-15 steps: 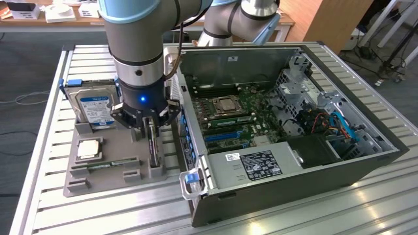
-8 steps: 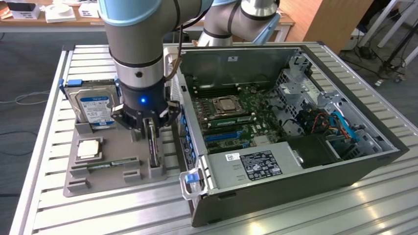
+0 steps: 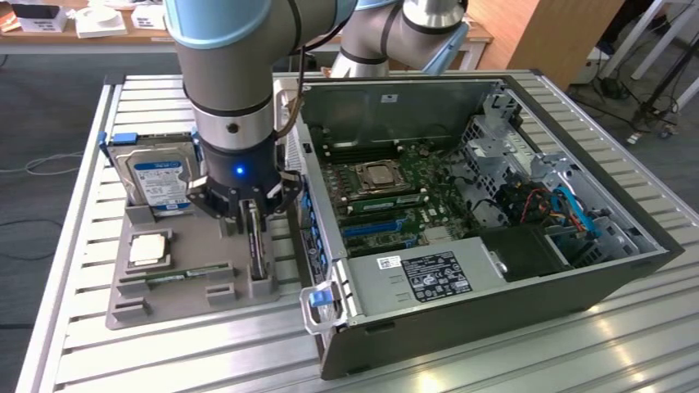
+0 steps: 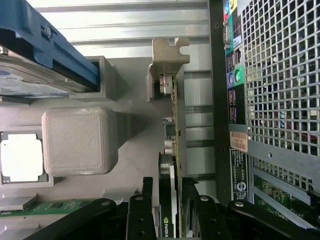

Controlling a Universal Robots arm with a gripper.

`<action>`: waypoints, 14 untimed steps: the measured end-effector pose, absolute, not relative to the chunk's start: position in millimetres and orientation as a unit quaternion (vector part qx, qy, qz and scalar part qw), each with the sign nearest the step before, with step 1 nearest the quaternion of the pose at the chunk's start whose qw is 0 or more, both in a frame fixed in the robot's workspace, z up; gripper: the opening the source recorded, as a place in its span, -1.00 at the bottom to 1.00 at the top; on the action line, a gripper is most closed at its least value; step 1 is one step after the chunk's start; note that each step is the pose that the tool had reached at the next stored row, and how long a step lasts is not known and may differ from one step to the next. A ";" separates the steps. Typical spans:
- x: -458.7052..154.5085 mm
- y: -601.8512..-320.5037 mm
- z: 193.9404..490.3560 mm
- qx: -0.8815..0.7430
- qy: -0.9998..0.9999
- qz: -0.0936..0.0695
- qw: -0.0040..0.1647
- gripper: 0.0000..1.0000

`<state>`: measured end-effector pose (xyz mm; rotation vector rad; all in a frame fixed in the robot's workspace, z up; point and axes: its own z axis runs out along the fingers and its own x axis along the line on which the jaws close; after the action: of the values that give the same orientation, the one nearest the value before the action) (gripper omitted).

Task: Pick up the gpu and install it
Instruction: 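Pick up the gpu and move the gpu toward the slot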

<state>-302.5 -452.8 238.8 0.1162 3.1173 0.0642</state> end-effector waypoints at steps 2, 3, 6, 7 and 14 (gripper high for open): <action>-302.2 -452.8 237.5 0.037 0.999 0.021 0.011 -0.25; -302.1 -452.8 237.0 0.037 0.999 0.021 0.011 -0.25; -302.1 -452.8 236.7 0.037 0.999 0.020 0.011 -0.25; -302.1 -452.8 236.4 0.037 0.999 0.020 0.011 -0.25; -301.6 -452.8 234.2 0.037 0.999 0.020 0.011 -0.25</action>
<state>-301.6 -452.8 234.2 0.1162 3.1172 0.0637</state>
